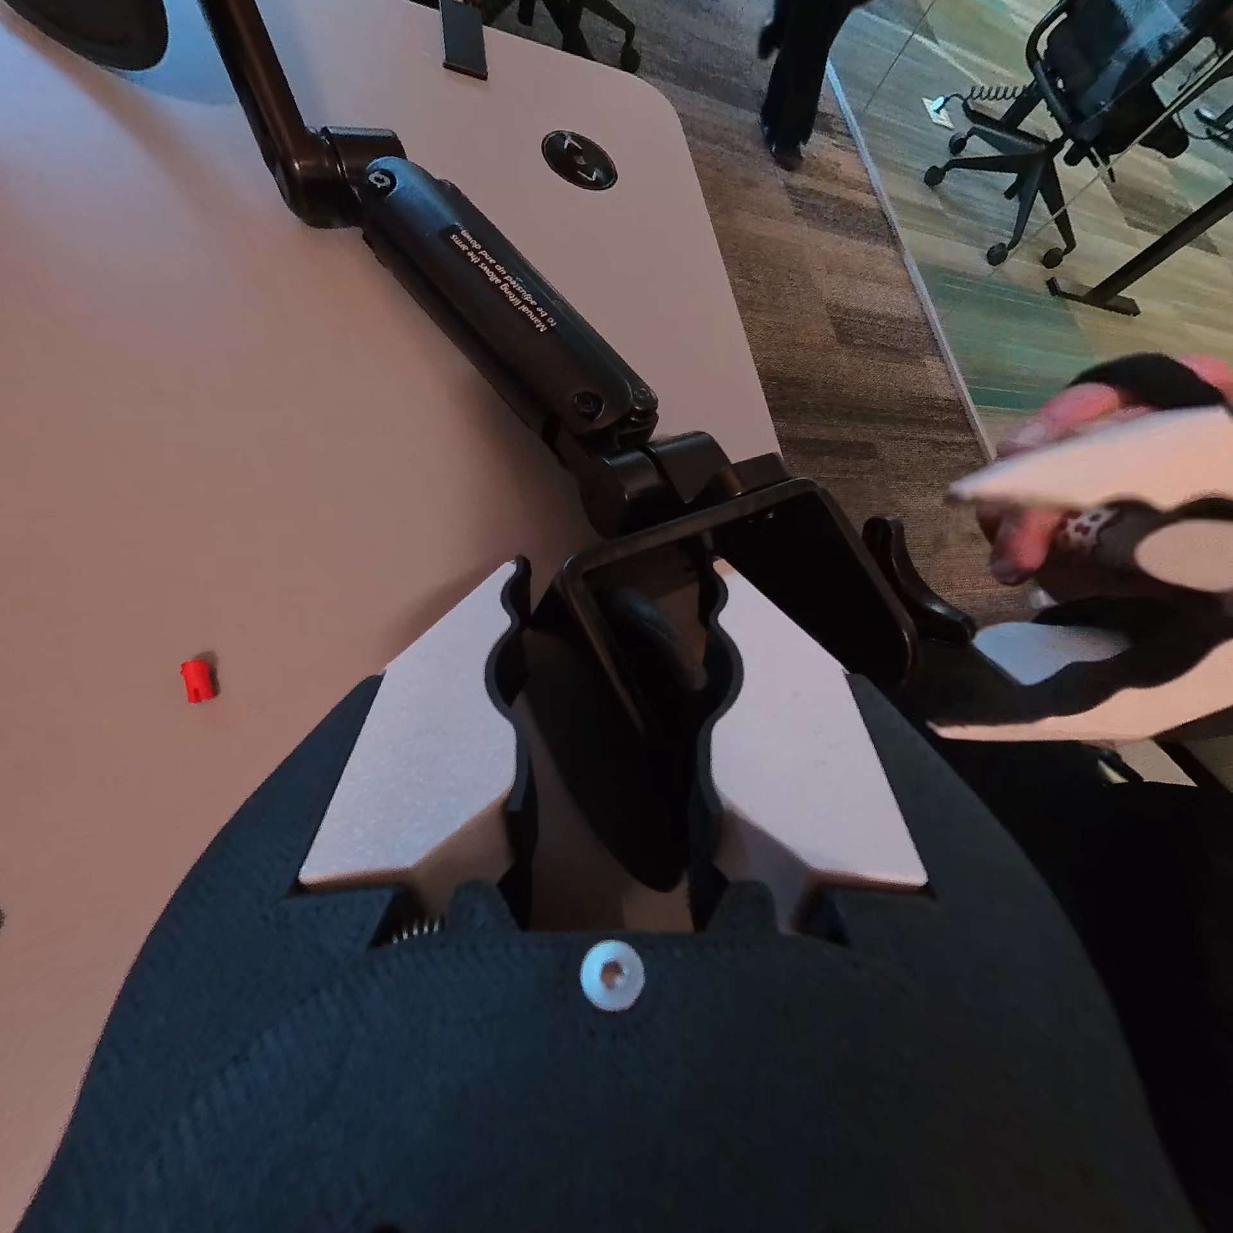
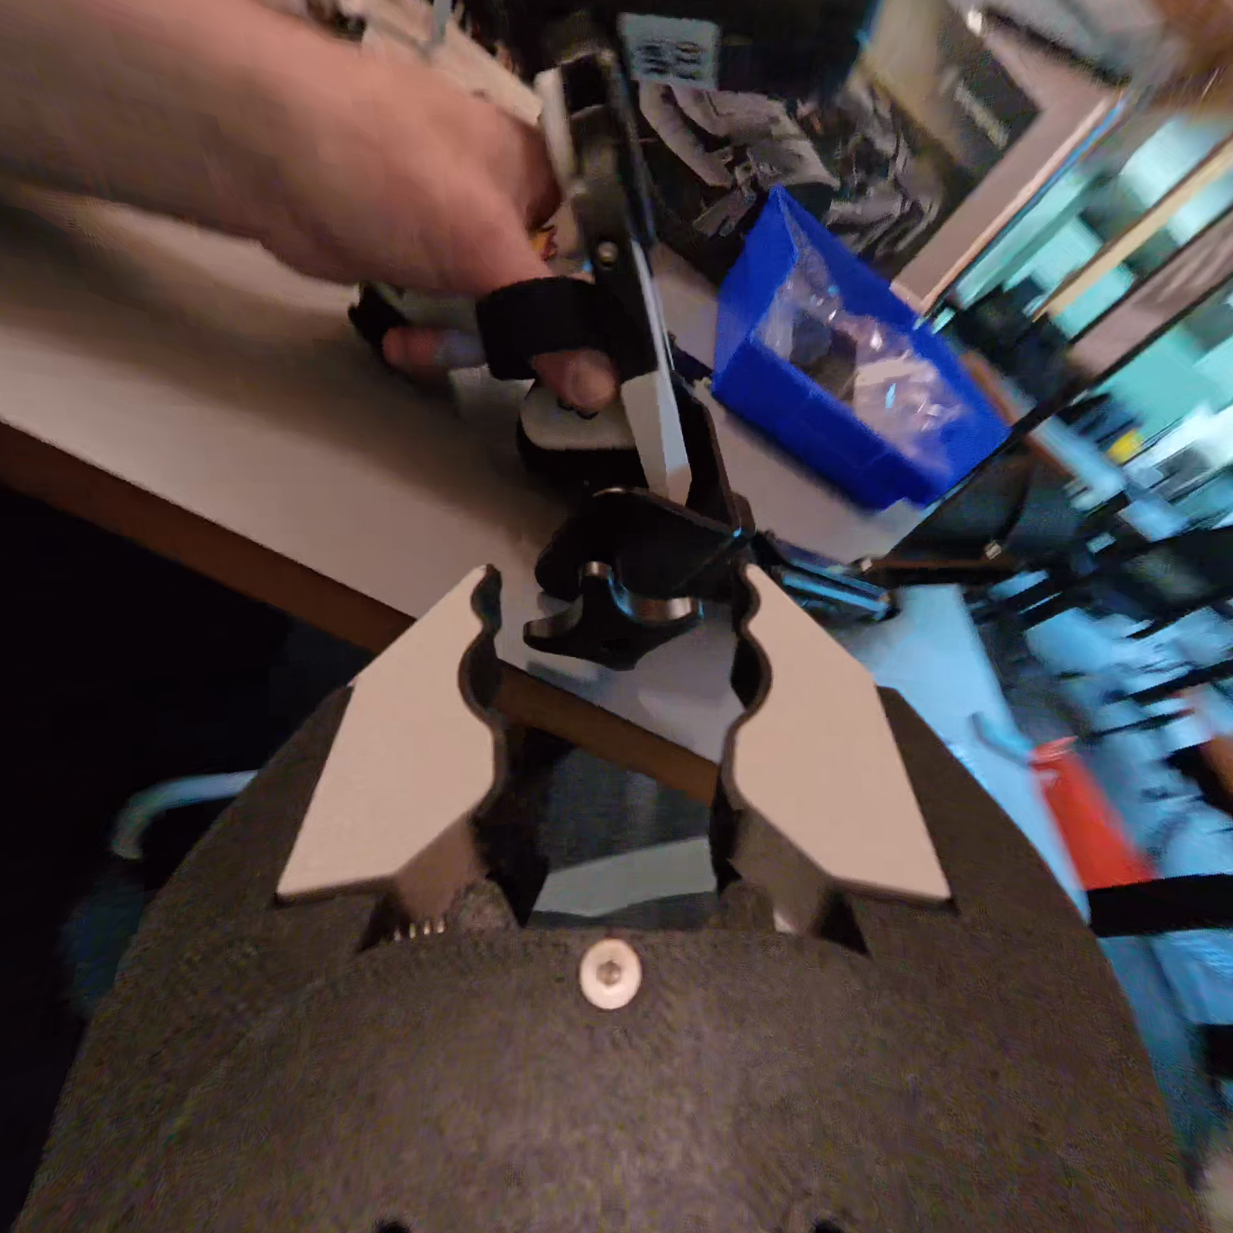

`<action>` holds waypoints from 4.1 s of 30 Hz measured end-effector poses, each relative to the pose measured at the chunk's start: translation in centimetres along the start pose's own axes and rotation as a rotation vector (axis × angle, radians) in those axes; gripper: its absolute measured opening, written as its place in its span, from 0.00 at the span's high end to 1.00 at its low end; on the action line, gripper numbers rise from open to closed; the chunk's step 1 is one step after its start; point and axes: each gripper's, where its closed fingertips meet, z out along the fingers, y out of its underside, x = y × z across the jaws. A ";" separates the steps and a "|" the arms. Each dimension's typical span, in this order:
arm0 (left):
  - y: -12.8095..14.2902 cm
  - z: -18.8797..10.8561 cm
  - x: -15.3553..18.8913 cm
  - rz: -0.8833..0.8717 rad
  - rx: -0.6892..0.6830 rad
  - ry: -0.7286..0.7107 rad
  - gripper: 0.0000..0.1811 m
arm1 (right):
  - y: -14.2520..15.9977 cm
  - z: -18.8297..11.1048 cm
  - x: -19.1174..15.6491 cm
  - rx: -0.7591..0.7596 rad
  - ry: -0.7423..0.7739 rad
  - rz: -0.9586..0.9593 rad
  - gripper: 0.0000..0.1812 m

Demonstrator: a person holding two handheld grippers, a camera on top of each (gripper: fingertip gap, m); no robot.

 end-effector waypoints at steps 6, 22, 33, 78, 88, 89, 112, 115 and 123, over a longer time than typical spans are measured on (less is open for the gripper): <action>0.0 0.0 0.0 0.003 -0.001 0.001 0.72 | 1.8 0.9 -0.4 -0.026 -0.258 0.589 0.63; -0.5 -4.2 3.0 0.370 0.000 0.165 0.44 | 3.2 1.3 -0.3 -0.058 -0.365 0.345 0.80; 1.7 -1.8 3.0 0.603 -0.094 0.204 0.39 | 3.9 -0.2 0.8 -0.049 -0.595 0.349 0.82; 2.1 -0.5 2.8 0.465 -0.161 0.378 0.56 | 4.6 0.6 1.6 -0.068 -0.192 0.184 0.78; 2.2 -0.4 2.3 0.418 -0.181 0.376 0.58 | 3.2 0.7 3.5 -0.064 0.207 -0.583 0.79; 2.2 -0.4 2.3 0.419 -0.184 0.378 0.58 | 3.4 0.8 3.3 -0.048 0.167 -0.518 0.79; 2.3 0.3 2.9 0.432 -0.200 0.370 0.58 | 3.5 0.0 1.4 0.103 -0.221 0.629 0.77; 2.3 0.3 2.9 0.426 -0.203 0.373 0.58 | 3.5 0.0 1.7 0.010 -0.078 0.230 0.77; 2.3 0.3 2.9 0.413 -0.201 0.378 0.58 | 3.3 -0.3 2.1 -0.045 0.074 -0.235 0.70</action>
